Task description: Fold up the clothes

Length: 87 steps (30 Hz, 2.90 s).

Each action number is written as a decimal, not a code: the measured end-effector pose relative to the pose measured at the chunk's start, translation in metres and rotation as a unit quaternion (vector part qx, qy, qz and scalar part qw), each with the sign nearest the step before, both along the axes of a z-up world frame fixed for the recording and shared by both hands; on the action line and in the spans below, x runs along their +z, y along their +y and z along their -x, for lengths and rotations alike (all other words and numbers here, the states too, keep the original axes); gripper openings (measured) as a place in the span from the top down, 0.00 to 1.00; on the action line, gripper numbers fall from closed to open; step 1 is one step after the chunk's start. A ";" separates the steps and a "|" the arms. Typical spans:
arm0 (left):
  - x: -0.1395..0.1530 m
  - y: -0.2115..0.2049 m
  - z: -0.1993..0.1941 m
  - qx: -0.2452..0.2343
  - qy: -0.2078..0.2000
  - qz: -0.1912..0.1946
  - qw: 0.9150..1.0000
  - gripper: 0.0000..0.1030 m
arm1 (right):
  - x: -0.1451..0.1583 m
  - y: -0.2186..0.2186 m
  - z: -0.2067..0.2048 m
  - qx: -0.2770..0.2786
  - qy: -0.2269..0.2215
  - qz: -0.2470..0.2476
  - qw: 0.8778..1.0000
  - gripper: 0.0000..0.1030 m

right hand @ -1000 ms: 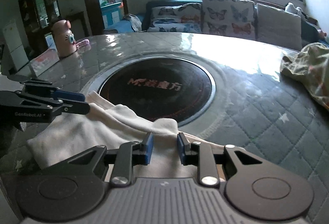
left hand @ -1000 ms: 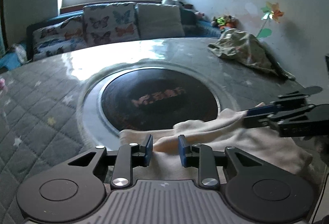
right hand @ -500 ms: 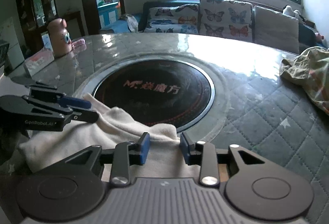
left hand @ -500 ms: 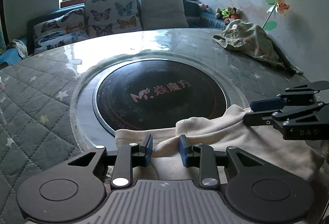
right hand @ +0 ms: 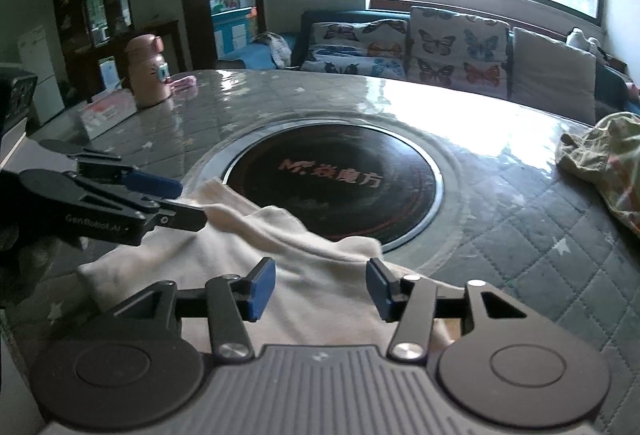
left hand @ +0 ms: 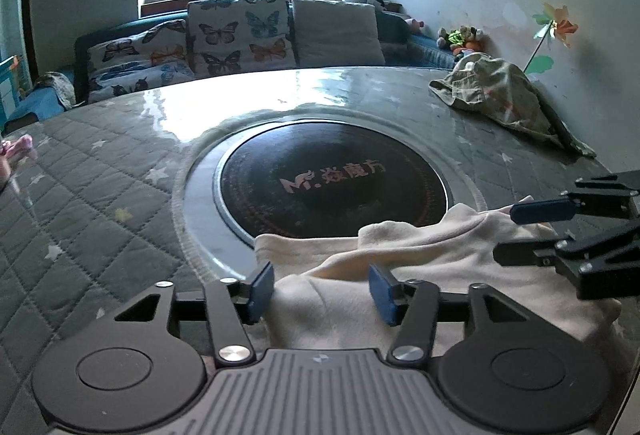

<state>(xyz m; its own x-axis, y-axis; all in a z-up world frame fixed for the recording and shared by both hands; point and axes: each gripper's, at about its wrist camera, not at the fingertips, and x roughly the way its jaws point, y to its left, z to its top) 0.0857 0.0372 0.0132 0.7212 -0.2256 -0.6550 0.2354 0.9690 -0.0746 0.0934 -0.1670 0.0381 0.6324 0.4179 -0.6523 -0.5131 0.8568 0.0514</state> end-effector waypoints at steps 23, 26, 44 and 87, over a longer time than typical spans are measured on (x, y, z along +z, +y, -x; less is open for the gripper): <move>0.022 0.048 0.037 0.094 -0.027 0.028 0.995 0.00 | 0.007 0.081 0.066 0.155 -0.030 0.041 0.987 0.34; 0.022 0.061 0.039 0.117 -0.011 0.052 0.992 0.00 | 0.006 0.095 0.075 0.183 -0.042 0.057 0.981 0.35; 0.004 0.076 0.042 0.141 0.079 0.196 0.967 0.03 | -0.012 0.134 0.083 0.218 -0.060 0.100 0.969 0.84; -0.020 0.058 0.015 0.124 0.157 0.287 0.937 0.80 | -0.012 -0.080 0.018 -0.124 0.037 -0.013 0.991 0.82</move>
<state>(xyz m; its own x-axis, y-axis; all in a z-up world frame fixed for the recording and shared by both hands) 0.0704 0.0948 -0.0067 0.5901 -0.4571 -0.6655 -0.1128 0.7695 -0.6286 0.0753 -0.2473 0.0262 0.6684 0.2731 -0.6919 -0.2804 0.9540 0.1058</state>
